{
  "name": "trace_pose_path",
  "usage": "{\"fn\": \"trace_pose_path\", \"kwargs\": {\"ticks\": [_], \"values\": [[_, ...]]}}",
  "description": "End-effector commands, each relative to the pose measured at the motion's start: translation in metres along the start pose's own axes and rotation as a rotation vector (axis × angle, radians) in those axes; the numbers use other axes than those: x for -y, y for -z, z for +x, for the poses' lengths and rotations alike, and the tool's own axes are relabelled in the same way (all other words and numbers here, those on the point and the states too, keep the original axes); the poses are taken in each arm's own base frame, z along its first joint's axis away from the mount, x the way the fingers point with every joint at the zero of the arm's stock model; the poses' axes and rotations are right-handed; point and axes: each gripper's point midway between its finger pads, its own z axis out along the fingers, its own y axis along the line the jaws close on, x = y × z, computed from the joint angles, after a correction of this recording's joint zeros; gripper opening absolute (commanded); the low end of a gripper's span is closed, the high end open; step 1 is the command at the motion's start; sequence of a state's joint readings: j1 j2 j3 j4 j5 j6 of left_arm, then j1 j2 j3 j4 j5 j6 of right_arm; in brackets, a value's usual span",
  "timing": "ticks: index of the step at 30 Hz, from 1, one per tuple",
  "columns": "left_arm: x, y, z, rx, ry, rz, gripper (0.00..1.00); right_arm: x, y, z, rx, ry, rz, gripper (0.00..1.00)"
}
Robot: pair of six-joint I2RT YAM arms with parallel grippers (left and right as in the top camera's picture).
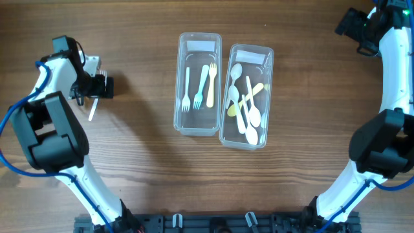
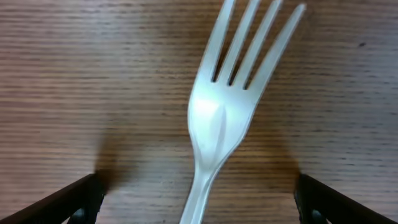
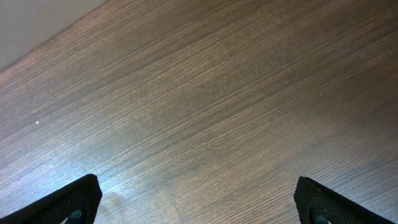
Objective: Pack container
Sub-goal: 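Move the left gripper back and grasp the white fork, then carry the white fork right and lower it into the left container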
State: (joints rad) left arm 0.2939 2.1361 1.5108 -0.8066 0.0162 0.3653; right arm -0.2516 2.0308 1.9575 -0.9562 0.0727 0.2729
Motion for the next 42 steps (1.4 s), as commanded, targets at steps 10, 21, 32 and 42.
{"fn": "trace_pose_path", "kwargs": {"ticks": [10,21,32,42], "values": [[0.002,-0.011,0.001,-0.006,-0.024,0.015,0.55,0.000,-0.005,0.002,-0.005,-0.012,0.016,1.00],[-0.003,0.003,-0.031,0.115,0.034,-0.017,0.04,0.000,-0.005,0.002,-0.005,-0.012,0.016,1.00],[0.131,0.195,-0.120,0.595,-0.123,0.322,0.07,0.000,-0.005,0.002,-0.005,-0.013,0.016,1.00],[0.301,0.231,-0.076,0.520,-0.281,0.550,0.11,0.000,-0.005,0.002,-0.005,-0.012,0.016,1.00]]}}
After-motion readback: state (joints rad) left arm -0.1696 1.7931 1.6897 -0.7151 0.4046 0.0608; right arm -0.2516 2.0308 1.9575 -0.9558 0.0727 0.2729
